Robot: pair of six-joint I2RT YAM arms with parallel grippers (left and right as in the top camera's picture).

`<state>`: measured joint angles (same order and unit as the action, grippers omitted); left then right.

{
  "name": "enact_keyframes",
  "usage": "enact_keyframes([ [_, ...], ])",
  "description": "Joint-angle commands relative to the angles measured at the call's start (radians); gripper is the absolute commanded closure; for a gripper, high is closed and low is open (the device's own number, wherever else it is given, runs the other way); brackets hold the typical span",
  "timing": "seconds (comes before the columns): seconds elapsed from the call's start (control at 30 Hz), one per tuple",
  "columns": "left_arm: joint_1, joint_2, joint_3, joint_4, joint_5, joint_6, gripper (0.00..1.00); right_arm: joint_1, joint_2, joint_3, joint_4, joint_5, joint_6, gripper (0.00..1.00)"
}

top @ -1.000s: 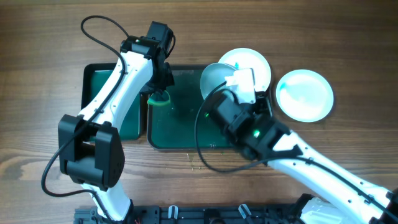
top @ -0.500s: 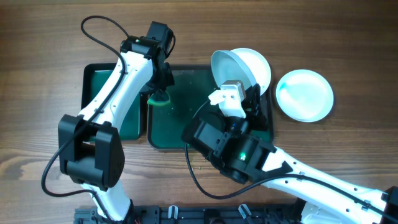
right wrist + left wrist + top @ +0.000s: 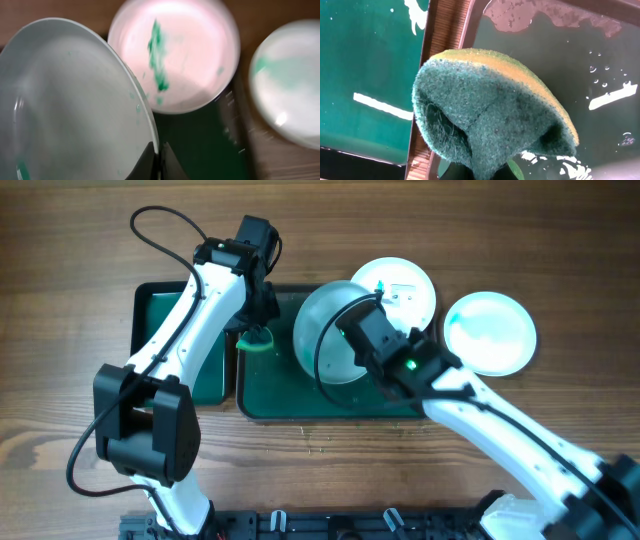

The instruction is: Clean dirty plates on tray and stack at the side

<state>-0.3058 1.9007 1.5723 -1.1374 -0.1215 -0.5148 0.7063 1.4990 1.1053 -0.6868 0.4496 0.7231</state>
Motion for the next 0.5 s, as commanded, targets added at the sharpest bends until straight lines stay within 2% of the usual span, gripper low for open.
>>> enact_keyframes([
  [0.0, 0.0, -0.019, 0.016, 0.0, 0.005, -0.017, 0.96, -0.026, 0.137, -0.003, 0.046, -0.307, 0.096, 0.96],
  [0.1, 0.0, -0.019, 0.016, 0.008, 0.005, -0.017, 0.96, -0.026, 0.225, -0.003, 0.094, -0.43, 0.102, 0.96],
  [0.2, 0.0, -0.019, 0.016, 0.006, 0.005, -0.017, 0.96, -0.026, 0.269, -0.003, 0.099, -0.459, 0.112, 0.96],
  [0.23, 0.0, -0.019, 0.016, 0.006, 0.005, -0.017, 0.96, -0.027, 0.272, -0.003, 0.099, -0.464, 0.105, 0.92],
  [0.37, 0.0, -0.019, 0.016, 0.007, 0.005, -0.018, 0.96, -0.045, 0.272, -0.002, 0.111, -0.524, -0.018, 0.67],
  [0.43, 0.0, -0.019, 0.016, 0.007, 0.005, -0.018, 0.96, -0.085, 0.272, -0.001, 0.127, -0.592, -0.16, 0.57],
  [0.47, 0.0, -0.019, 0.016, 0.007, 0.005, -0.017, 0.96, -0.124, 0.272, 0.003, 0.14, -0.653, -0.277, 0.52],
])
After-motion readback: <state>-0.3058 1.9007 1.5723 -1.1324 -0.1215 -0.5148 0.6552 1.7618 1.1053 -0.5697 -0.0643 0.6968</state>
